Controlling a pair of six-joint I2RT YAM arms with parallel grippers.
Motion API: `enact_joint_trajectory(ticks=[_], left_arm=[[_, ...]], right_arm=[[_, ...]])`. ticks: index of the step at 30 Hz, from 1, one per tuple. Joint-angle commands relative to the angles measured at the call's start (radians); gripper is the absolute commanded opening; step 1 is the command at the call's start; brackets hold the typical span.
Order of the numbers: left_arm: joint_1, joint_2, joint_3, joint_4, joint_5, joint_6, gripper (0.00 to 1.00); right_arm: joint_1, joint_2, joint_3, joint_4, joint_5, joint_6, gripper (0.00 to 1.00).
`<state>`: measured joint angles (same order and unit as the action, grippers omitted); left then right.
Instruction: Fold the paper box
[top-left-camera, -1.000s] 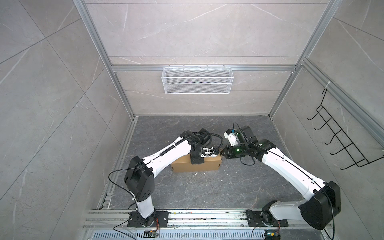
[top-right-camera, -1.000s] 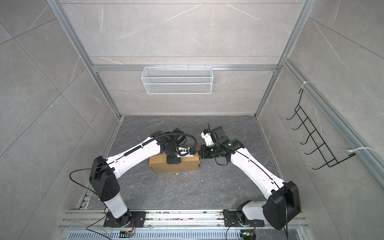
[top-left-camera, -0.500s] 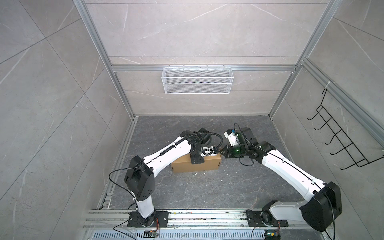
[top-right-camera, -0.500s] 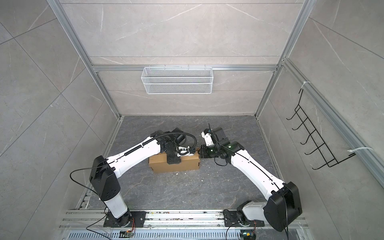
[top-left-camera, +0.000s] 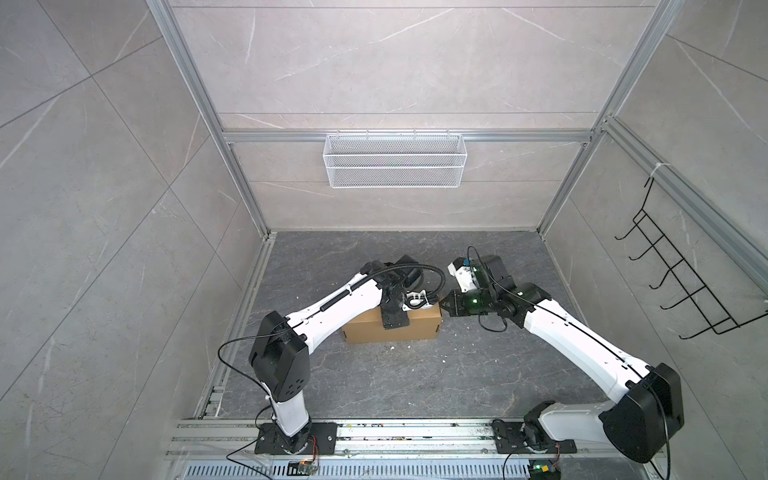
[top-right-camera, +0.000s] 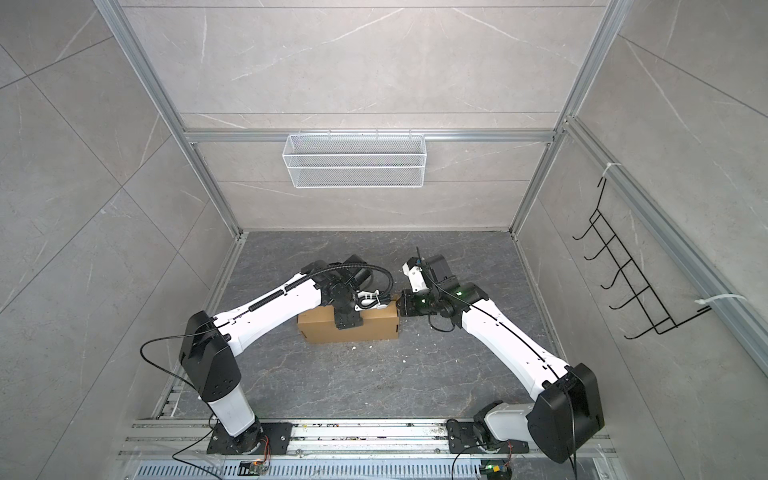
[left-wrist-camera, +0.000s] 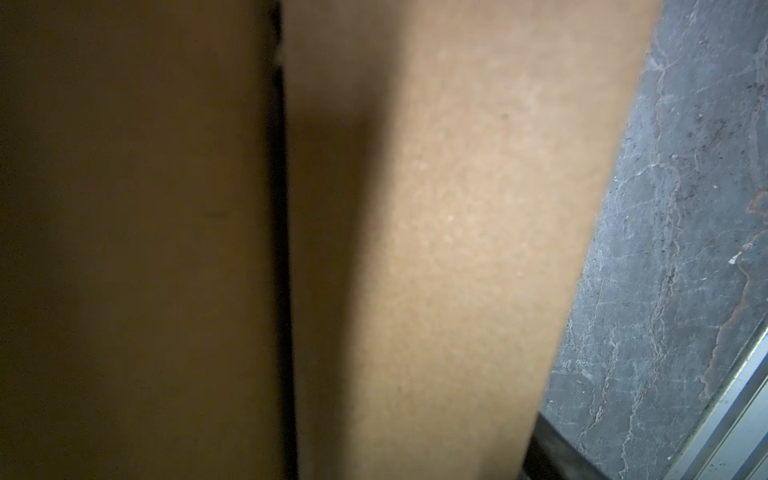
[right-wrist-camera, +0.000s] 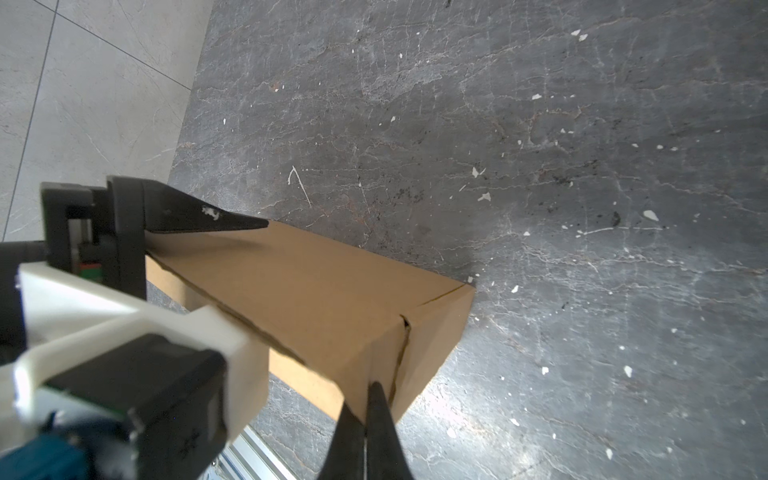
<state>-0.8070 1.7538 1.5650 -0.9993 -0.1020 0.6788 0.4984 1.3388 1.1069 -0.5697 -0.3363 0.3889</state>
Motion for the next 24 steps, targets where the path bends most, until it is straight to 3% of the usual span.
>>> enact_joint_trajectory(ticks=[1, 8, 12, 17, 24], left_arm=[[0.005, -0.068, 0.022, -0.011, -0.002, -0.028, 0.74], [0.023, -0.187, 0.029, 0.003, 0.052, -0.110, 0.76], [0.070, -0.282, -0.029, 0.073, 0.105, -0.221, 0.77], [0.232, -0.386, -0.092, 0.109, 0.155, -0.446, 0.72], [0.470, -0.567, -0.258, 0.126, 0.369, -0.639, 0.73]], right_arm=[[0.008, 0.034, -0.025, -0.079, 0.023, -0.004, 0.02], [0.007, 0.033, -0.028, -0.079, 0.024, -0.004, 0.01], [0.008, 0.033, -0.028, -0.078, 0.026, -0.004, 0.01], [0.008, 0.034, -0.023, -0.080, 0.028, -0.007, 0.01], [0.008, 0.048, -0.016, -0.079, 0.022, -0.008, 0.01]])
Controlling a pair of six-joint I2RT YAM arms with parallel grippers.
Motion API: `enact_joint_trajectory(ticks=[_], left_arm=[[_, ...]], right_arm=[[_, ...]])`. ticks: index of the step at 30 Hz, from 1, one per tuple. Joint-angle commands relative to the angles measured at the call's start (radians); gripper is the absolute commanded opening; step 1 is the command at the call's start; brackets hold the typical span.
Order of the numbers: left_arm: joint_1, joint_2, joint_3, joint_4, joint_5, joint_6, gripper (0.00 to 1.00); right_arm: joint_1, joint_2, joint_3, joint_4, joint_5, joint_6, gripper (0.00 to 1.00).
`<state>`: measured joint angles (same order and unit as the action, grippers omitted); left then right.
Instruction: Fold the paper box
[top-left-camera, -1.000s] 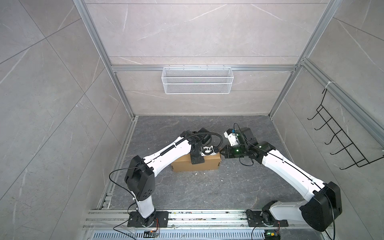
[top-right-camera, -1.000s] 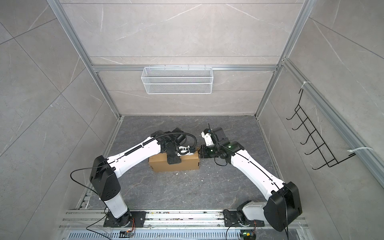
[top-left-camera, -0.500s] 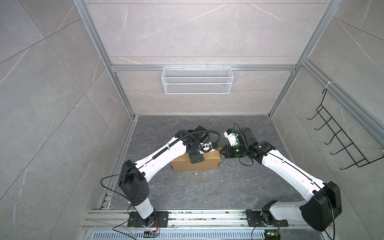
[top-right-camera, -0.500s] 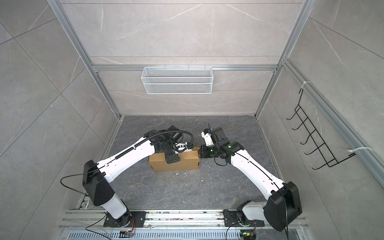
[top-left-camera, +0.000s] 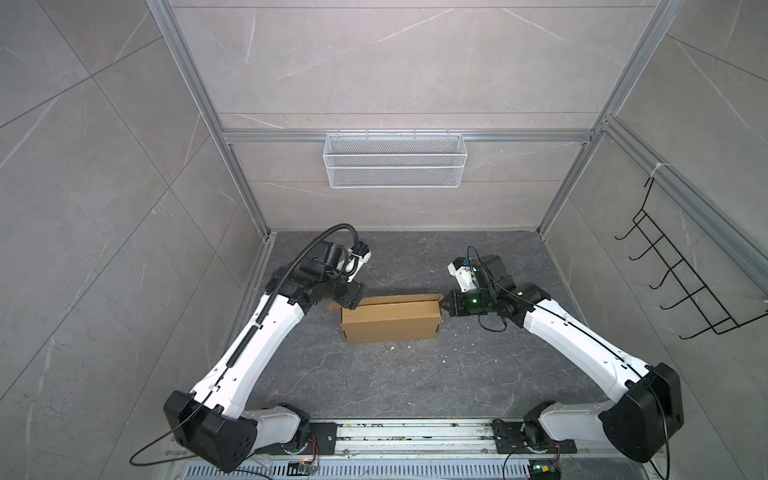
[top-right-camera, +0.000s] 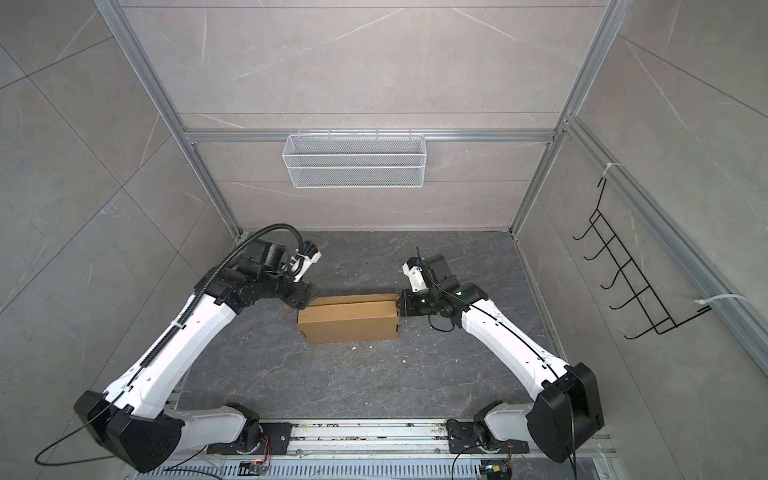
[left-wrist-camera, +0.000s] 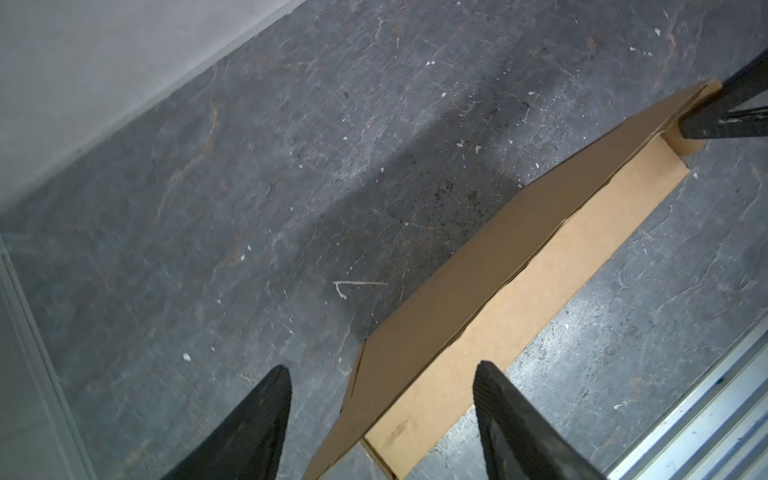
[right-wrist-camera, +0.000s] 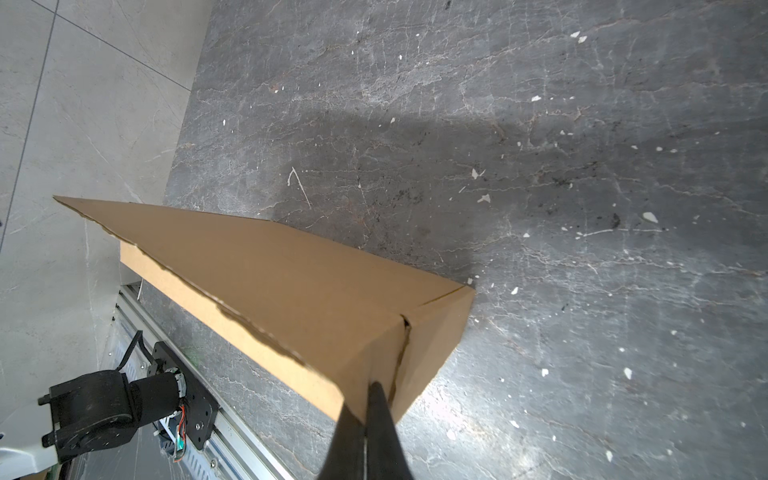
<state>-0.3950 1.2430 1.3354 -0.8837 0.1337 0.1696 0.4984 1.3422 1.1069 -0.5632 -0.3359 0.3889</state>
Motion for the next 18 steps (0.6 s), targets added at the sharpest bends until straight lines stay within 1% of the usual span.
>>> enact_joint_trajectory(ticks=[1, 4, 6, 10, 13, 16, 18], left_arm=[[0.096, -0.066, -0.042, -0.003, 0.169, -0.139, 0.73], [0.180, -0.077, -0.082, -0.028, 0.244, -0.165, 0.73], [0.209, -0.078, -0.101, -0.039, 0.277, -0.163, 0.72], [0.219, -0.070, -0.147, -0.043, 0.243, -0.148, 0.71], [0.223, -0.048, -0.174, -0.042, 0.202, -0.120, 0.68], [0.225, -0.020, -0.174, -0.034, 0.201, -0.116, 0.64], [0.226, -0.003, -0.175, -0.026, 0.220, -0.117, 0.61]], right_arm=[[0.007, 0.049, -0.012, -0.088, 0.020, -0.011, 0.01], [0.008, 0.055, 0.001, -0.094, 0.018, -0.017, 0.01], [0.008, 0.059, 0.007, -0.099, 0.018, -0.021, 0.01], [0.007, 0.066, 0.013, -0.101, 0.011, -0.022, 0.01], [0.007, 0.067, 0.014, -0.101, 0.009, -0.022, 0.01], [0.008, 0.066, 0.009, -0.100, 0.011, -0.021, 0.00], [0.008, 0.065, 0.005, -0.097, 0.011, -0.017, 0.00]])
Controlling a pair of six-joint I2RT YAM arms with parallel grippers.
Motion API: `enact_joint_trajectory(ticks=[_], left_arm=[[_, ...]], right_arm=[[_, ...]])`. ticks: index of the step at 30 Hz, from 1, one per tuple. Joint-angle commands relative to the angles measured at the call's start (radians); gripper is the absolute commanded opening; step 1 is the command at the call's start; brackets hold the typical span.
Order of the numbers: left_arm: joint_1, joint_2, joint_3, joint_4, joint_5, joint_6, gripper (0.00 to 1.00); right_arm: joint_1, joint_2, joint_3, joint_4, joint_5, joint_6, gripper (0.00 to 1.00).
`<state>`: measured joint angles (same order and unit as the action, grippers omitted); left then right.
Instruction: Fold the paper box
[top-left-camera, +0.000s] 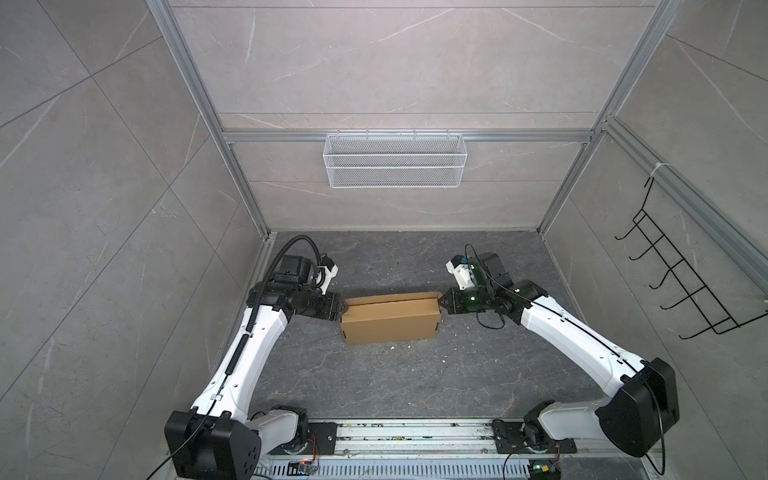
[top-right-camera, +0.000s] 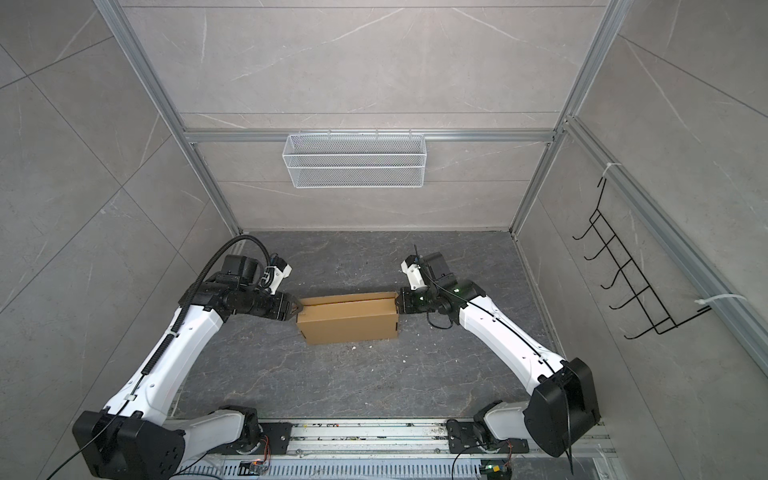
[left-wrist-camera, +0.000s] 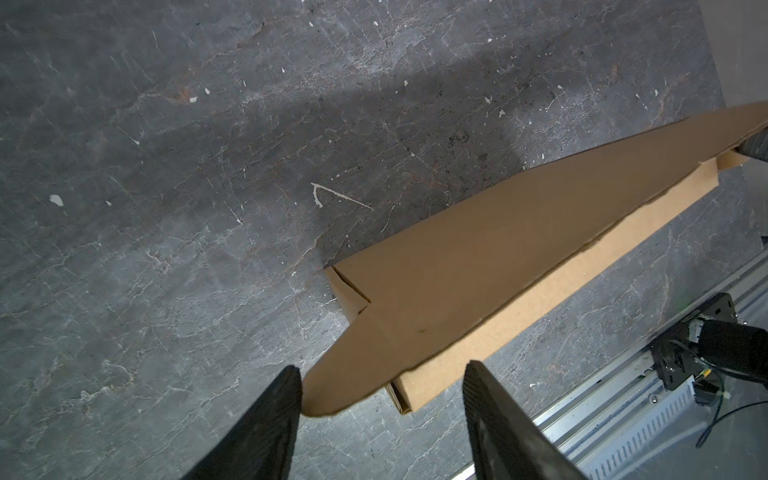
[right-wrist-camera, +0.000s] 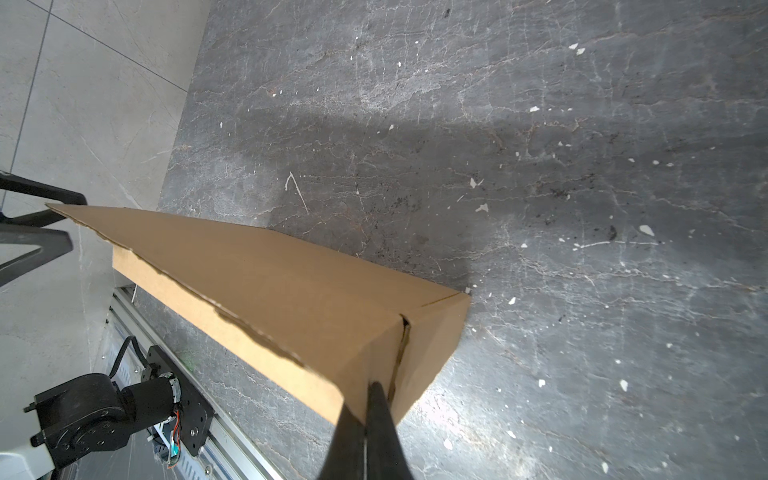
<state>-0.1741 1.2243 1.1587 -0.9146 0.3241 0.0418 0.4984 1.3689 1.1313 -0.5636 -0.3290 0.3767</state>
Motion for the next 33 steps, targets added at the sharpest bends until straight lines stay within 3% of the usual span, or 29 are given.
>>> enact_joint_trajectory(ticks=[1, 8, 16, 20, 26, 33], left_arm=[[0.004, 0.022, -0.003, 0.014, 0.036, 0.007, 0.60], [0.005, 0.058, -0.034, 0.031, 0.049, 0.006, 0.55], [0.004, 0.114, -0.051, -0.012, -0.007, 0.037, 0.38], [0.004, 0.087, -0.005, -0.024, -0.002, 0.020, 0.42], [0.005, 0.034, 0.075, -0.060, -0.012, 0.005, 0.55], [0.006, 0.032, 0.108, -0.102, -0.051, 0.016, 0.56]], right_arm=[[0.008, 0.038, -0.021, -0.094, 0.004, -0.003, 0.00], [0.009, 0.046, -0.027, -0.088, 0.004, -0.002, 0.00], [0.010, 0.052, -0.026, -0.085, 0.004, -0.003, 0.00], [0.009, 0.055, -0.026, -0.086, 0.006, -0.004, 0.00], [0.009, 0.062, -0.025, -0.084, 0.008, -0.002, 0.00], [0.009, 0.067, -0.025, -0.081, 0.007, -0.002, 0.00]])
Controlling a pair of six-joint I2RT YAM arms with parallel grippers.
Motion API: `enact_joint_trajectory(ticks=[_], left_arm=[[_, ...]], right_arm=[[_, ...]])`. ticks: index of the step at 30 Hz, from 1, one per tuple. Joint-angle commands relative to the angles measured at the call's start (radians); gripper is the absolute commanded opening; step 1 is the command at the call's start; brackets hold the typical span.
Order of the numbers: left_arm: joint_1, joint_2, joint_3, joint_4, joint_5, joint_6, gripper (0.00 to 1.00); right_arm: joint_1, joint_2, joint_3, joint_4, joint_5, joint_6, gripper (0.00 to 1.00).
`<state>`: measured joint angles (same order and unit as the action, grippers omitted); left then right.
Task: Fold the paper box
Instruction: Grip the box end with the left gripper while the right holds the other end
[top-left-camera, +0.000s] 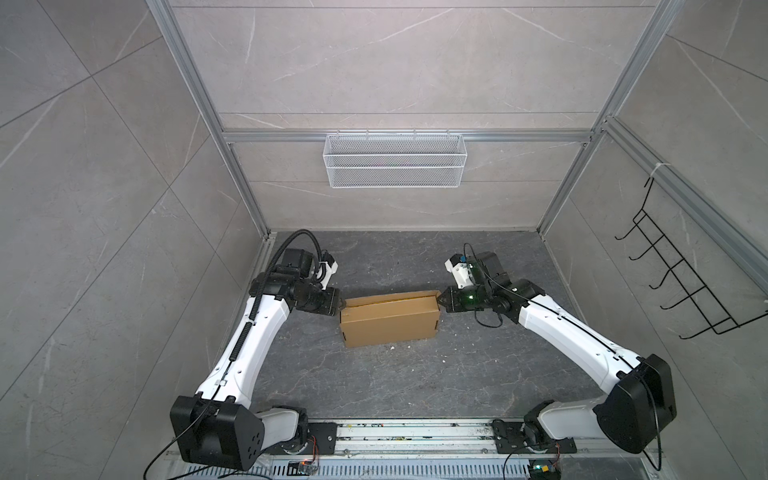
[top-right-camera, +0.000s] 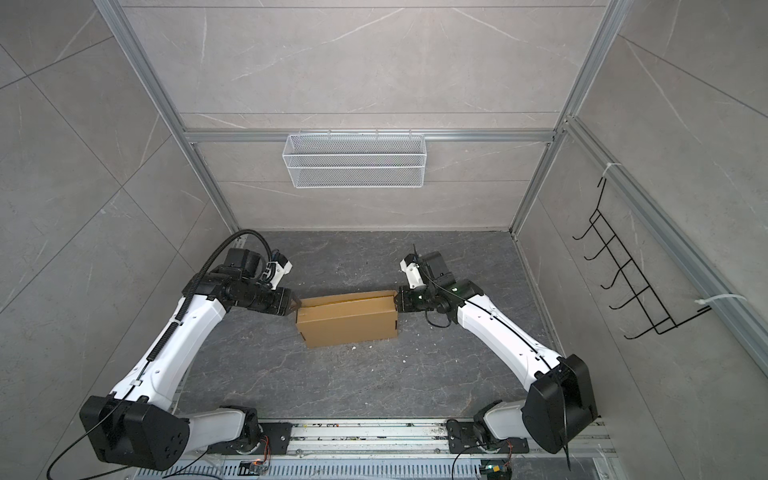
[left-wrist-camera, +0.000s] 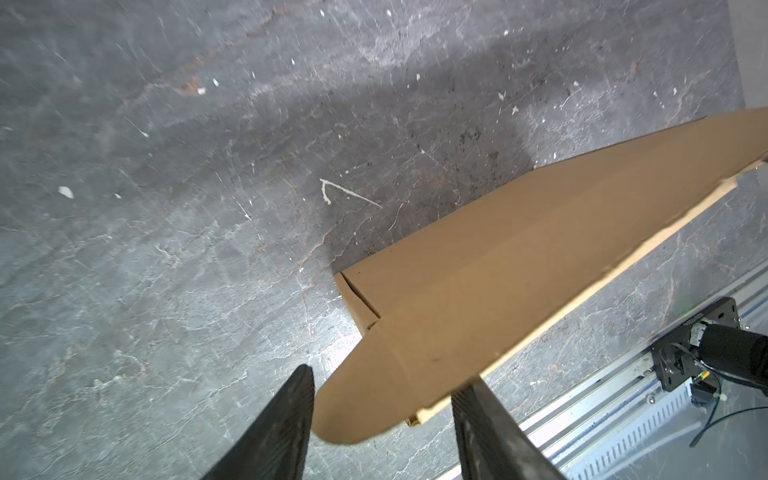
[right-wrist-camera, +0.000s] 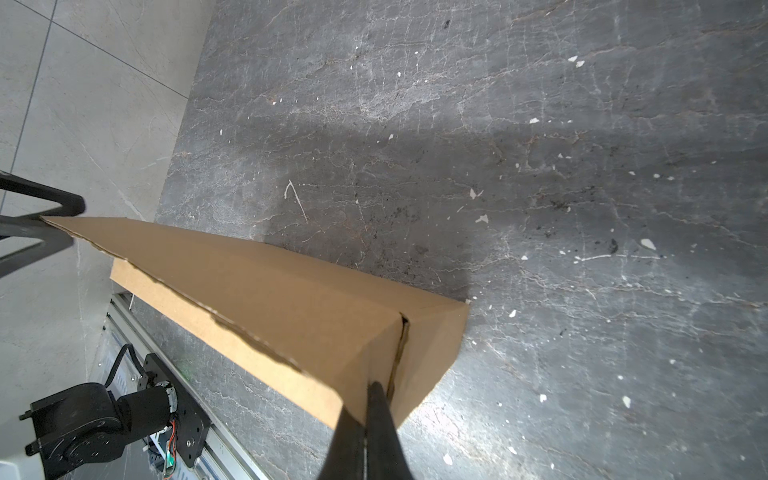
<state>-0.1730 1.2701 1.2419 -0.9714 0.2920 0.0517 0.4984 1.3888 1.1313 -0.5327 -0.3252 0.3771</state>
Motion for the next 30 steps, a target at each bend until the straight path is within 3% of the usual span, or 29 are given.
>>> enact_joint_trajectory(ticks=[1, 22, 30], left_arm=[[0.004, -0.010, 0.025, -0.049, -0.019, 0.007, 0.56], [0.004, 0.053, 0.039, -0.063, -0.050, 0.043, 0.37], [0.003, 0.060, 0.067, -0.089, 0.011, 0.008, 0.21]], right_arm=[[0.009, 0.048, -0.027, -0.111, 0.003, -0.003, 0.00], [0.009, 0.047, -0.025, -0.113, 0.005, -0.001, 0.00], [0.009, 0.046, -0.026, -0.110, 0.003, 0.005, 0.00]])
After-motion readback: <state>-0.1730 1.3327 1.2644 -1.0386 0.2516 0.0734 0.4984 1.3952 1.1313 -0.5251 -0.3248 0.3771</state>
